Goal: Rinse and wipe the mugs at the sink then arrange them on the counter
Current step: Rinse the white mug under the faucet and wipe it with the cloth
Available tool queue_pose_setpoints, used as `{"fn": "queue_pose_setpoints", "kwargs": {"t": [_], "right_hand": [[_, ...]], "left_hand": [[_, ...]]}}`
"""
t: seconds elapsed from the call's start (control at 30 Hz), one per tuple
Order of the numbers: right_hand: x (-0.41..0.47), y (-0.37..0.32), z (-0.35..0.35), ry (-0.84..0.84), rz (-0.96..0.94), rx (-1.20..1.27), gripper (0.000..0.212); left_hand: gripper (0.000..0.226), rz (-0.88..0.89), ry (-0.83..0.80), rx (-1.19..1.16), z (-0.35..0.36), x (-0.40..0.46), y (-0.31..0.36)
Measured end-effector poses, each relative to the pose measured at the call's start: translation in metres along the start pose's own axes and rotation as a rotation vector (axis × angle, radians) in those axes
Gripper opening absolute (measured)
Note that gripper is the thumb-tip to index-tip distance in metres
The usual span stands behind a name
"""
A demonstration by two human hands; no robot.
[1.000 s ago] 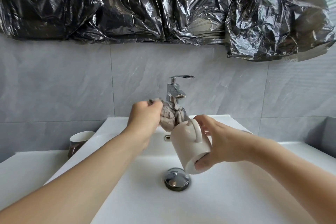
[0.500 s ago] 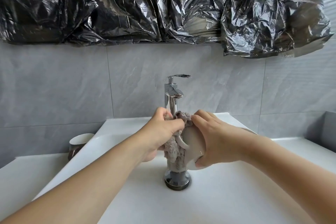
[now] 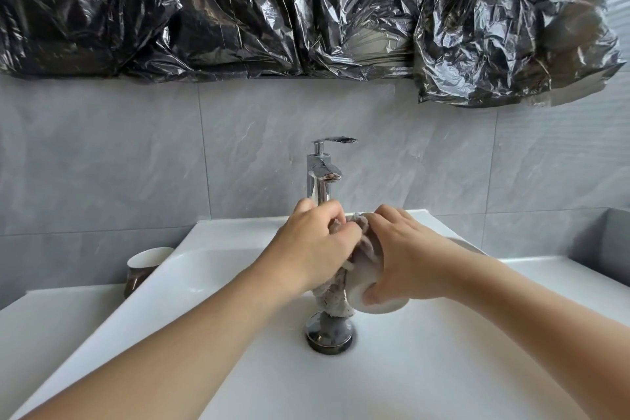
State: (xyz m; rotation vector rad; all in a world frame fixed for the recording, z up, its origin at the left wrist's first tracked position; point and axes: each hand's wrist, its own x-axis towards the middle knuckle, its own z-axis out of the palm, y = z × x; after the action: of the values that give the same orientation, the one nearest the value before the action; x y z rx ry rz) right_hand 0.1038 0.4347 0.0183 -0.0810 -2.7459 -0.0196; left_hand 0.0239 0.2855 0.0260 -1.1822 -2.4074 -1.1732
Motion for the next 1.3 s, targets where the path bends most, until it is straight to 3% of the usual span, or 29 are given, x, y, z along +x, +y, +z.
{"fn": "queue_pose_setpoints", "kwargs": {"t": [0.1, 0.23, 0.37, 0.5, 0.63, 0.77, 0.9, 1.0, 1.13, 1.3], "right_hand": [[-0.002, -0.006, -0.005, 0.053, -0.07, -0.035, 0.086], [0.0, -0.017, -0.007, 0.123, -0.156, -0.076, 0.086], [-0.001, -0.016, 0.0, 0.116, -0.132, -0.034, 0.098], [-0.003, 0.001, -0.01, 0.057, -0.067, 0.18, 0.117], [-0.006, 0.001, -0.016, 0.092, 0.004, 0.267, 0.106], [-0.002, -0.009, -0.008, 0.167, 0.035, 0.171, 0.104], [-0.001, -0.008, -0.005, 0.177, 0.107, 0.222, 0.094], [0.001, -0.004, -0.004, 0.166, 0.166, 0.301, 0.088], [0.003, 0.001, -0.005, 0.195, 0.26, 0.464, 0.08], [0.003, 0.014, -0.006, 0.19, 0.284, 0.406, 0.091]], "left_hand": [[0.02, -0.039, 0.04, -0.033, 0.002, 0.006, -0.008], [0.023, -0.236, -0.01, 0.011, -0.001, 0.009, -0.018], [0.023, -0.176, 0.076, 0.158, 0.001, 0.009, -0.012], [0.023, -0.19, 0.149, -0.053, -0.004, 0.013, -0.014], [0.02, -0.323, 0.203, -0.329, 0.001, 0.011, -0.017], [0.019, -0.474, 0.246, -0.426, 0.015, 0.009, -0.022], [0.015, -0.549, 0.217, -0.679, 0.023, 0.008, -0.016], [0.023, -0.452, 0.259, -0.581, 0.022, 0.002, -0.011], [0.018, -0.054, 0.34, -0.114, 0.011, -0.008, -0.009], [0.024, 0.126, 0.191, -0.055, 0.01, -0.011, -0.005]]}}
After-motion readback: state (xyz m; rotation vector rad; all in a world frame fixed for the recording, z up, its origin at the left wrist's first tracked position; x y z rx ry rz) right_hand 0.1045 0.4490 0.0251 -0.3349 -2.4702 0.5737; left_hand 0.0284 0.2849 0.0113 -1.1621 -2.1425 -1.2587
